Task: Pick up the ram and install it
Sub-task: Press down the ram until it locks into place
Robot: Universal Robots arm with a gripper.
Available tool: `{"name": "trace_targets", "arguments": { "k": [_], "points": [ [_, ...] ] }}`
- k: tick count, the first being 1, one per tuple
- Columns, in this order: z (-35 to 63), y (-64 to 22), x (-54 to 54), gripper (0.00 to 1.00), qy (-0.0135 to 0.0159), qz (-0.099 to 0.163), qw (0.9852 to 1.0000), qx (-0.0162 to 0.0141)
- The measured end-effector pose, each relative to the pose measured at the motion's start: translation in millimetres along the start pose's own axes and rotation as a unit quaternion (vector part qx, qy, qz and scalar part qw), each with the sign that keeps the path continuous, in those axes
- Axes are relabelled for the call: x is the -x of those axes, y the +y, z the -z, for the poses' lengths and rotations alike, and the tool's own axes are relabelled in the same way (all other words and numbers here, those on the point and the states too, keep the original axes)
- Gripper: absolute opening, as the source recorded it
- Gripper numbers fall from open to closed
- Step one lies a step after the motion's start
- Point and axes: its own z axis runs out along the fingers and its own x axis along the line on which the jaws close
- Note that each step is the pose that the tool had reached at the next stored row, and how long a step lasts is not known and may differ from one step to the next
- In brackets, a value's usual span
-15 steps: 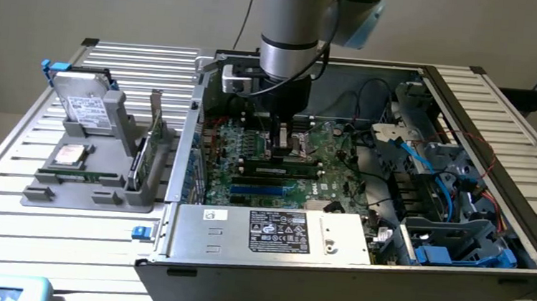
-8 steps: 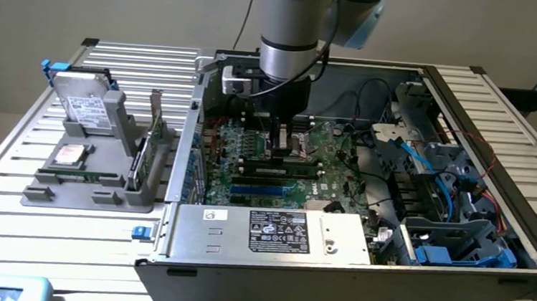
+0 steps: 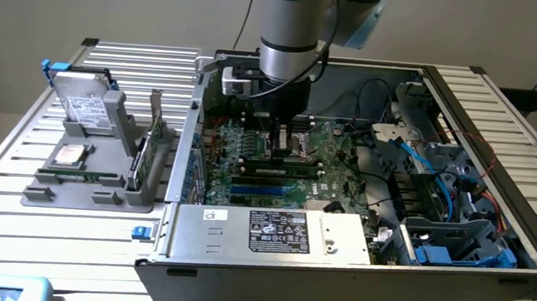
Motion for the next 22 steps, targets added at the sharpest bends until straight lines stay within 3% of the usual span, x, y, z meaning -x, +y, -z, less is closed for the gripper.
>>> {"name": "trace_targets", "arguments": {
  "k": [2,7,14,22],
  "points": [
    [2.1,-0.4,0.1,0.11,-0.0011,0.000,1.0000,-0.0008],
    [12.9,-2.6,-1.3,0.11,-0.0001,0.000,1.0000,-0.0001],
    [14.2,-12.9,-1.5,0.11,-0.0002,0.000,1.0000,-0.0001],
    [14.2,-13.4,-1.6,0.11,-0.0001,0.000,1.0000,0.0000]
  ]
}}
